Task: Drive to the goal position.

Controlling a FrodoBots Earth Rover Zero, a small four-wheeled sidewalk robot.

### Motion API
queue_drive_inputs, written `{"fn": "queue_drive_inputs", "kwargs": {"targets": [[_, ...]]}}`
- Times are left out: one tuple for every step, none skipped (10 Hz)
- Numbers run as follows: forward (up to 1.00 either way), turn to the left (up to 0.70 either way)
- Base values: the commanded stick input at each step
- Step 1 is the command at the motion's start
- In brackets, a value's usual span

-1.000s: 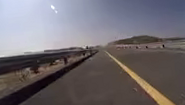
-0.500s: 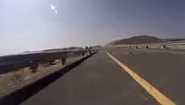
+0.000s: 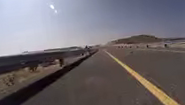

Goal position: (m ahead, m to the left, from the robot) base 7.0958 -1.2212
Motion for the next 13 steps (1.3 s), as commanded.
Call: {"fn": "queue_drive_inputs", "kwargs": {"targets": [[0.50, 0.00], [0.50, -0.50], [0.50, -0.50], [0.50, 0.00], [0.50, 0.00], [0.50, 0.00], [0.50, 0.00], [0.50, 0.00], [0.50, 0.00], [0.50, 0.00], [0.50, 0.00], [0.50, 0.00], [0.50, 0.00]]}}
